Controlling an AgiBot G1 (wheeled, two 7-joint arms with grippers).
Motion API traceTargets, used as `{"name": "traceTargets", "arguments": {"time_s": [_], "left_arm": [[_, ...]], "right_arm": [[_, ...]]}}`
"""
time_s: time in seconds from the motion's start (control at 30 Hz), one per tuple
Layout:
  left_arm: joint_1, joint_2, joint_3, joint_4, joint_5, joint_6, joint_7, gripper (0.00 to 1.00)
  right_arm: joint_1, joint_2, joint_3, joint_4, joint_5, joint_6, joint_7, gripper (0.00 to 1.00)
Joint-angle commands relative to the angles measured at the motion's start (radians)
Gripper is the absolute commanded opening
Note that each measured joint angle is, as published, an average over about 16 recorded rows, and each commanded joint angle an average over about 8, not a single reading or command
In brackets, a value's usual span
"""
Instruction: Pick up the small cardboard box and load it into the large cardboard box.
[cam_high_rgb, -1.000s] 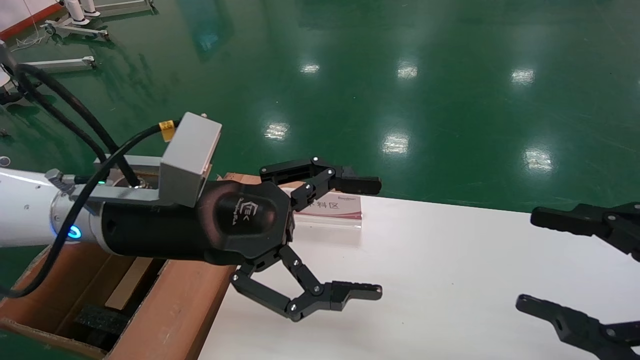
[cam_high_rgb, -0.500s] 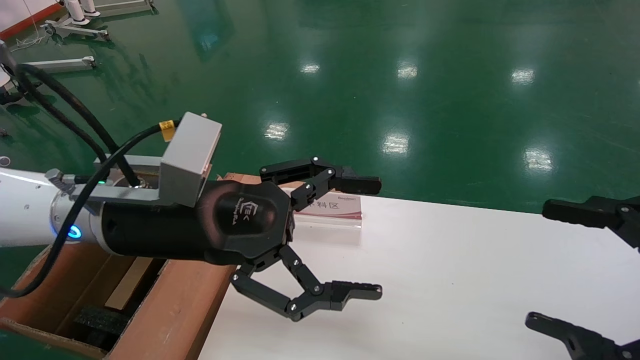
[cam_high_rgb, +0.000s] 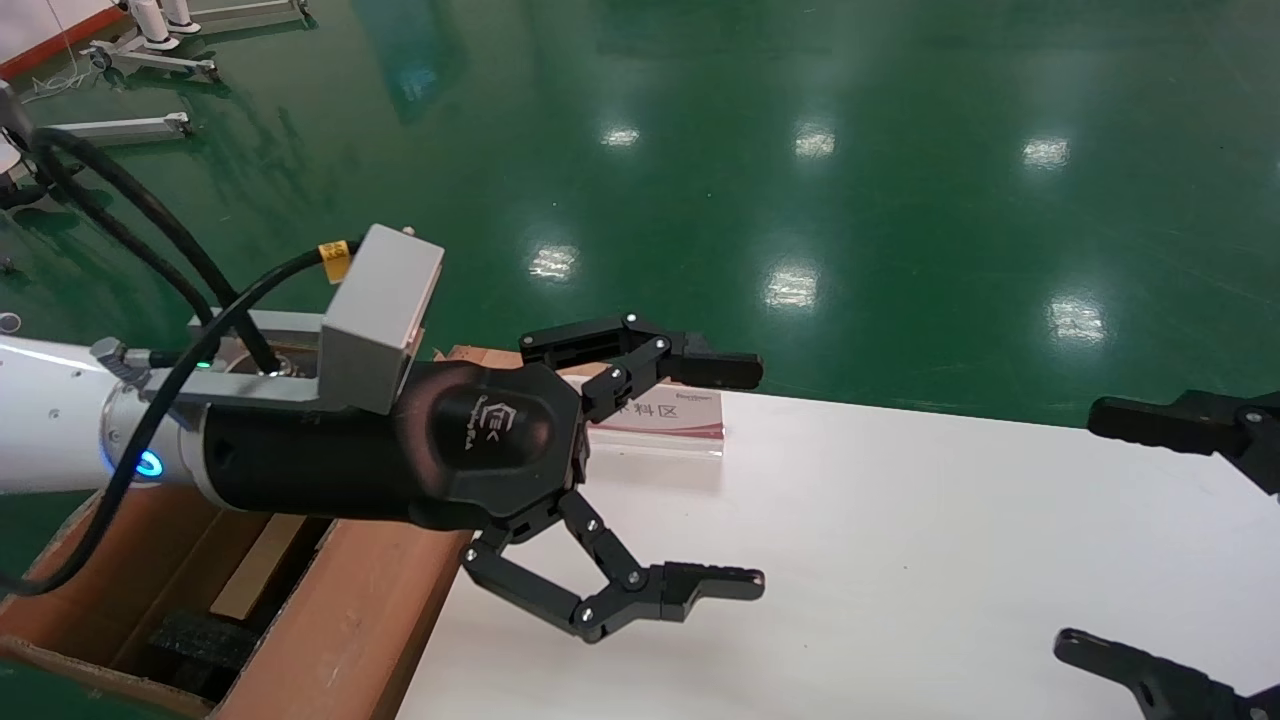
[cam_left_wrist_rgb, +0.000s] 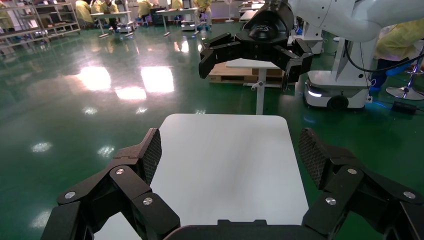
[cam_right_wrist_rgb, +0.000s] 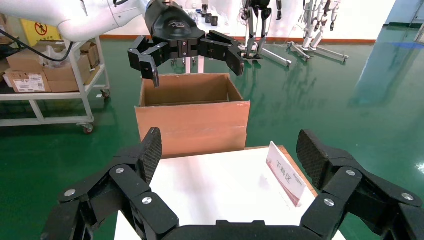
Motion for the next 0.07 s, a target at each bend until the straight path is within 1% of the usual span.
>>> {"name": "traceTargets", "arguments": {"time_s": [0.03, 0.07], "left_arm": [[0.000, 0.000, 0.000, 0.000, 0.000, 0.000, 0.000, 1.00], [0.000, 0.000, 0.000, 0.000, 0.000, 0.000, 0.000, 1.00]], "right_arm": [[0.000, 0.000, 0.000, 0.000, 0.000, 0.000, 0.000, 1.00], [0.000, 0.000, 0.000, 0.000, 0.000, 0.000, 0.000, 1.00]]}}
